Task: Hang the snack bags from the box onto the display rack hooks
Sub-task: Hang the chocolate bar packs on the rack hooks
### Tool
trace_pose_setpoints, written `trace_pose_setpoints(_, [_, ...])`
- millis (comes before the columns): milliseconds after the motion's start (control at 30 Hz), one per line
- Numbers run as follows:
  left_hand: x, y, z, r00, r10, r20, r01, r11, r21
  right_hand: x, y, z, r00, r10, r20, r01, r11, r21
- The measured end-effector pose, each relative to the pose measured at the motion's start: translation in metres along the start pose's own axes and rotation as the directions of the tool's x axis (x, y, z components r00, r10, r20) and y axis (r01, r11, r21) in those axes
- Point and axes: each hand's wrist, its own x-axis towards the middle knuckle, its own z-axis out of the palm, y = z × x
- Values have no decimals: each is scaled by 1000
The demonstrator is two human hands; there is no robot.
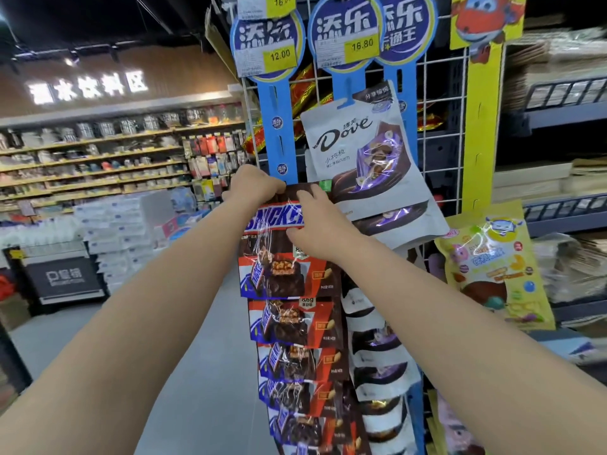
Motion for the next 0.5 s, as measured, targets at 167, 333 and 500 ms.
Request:
trace_pose_setpoints(167, [0, 7, 5, 998, -42, -35, 43, 999, 32, 9, 1, 3, 999, 35, 42, -32, 997, -67])
trace_pose_setpoints(333, [-14, 11, 26, 967, 80, -242, -46, 988, 144, 16, 7, 10, 998, 25, 57, -18, 992, -128])
trace_pose_setpoints(500, [-22, 3, 43, 888, 289, -358, -145, 914, 379, 17, 17, 19, 995, -14, 101, 26, 992, -124])
